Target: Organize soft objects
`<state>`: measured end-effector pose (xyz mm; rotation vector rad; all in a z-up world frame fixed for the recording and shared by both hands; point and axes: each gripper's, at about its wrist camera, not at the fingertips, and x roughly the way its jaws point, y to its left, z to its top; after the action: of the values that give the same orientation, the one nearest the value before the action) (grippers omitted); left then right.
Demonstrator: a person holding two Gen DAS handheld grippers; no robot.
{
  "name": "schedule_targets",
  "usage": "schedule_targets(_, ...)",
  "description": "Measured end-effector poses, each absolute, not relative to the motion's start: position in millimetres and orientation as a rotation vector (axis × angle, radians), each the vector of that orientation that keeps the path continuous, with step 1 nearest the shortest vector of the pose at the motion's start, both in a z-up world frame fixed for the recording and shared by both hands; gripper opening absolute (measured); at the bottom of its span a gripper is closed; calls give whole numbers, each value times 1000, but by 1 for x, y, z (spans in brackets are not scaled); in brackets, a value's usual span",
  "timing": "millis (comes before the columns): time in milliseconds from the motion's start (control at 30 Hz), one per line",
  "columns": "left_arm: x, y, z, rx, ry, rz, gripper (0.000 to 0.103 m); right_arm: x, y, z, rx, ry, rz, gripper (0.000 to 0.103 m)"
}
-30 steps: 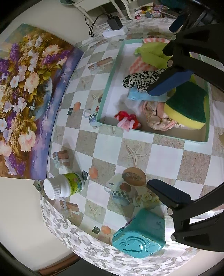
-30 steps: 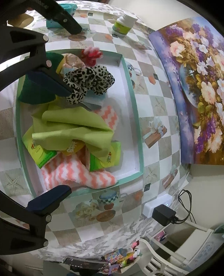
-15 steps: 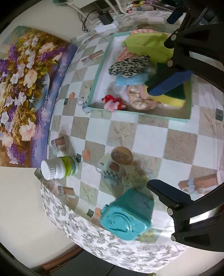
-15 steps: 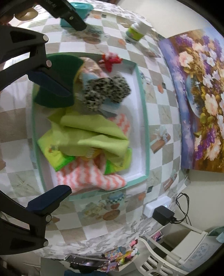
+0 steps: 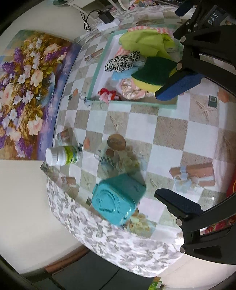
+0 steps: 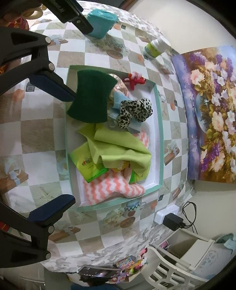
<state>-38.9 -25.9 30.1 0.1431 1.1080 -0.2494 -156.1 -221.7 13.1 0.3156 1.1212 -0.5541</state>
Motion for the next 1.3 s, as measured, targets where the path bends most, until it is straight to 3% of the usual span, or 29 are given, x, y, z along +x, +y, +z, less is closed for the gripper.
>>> schedule_targets(1300,-59,-27,31,264,1101,-241,98,-168,-206,23,277,1080,-533,103)
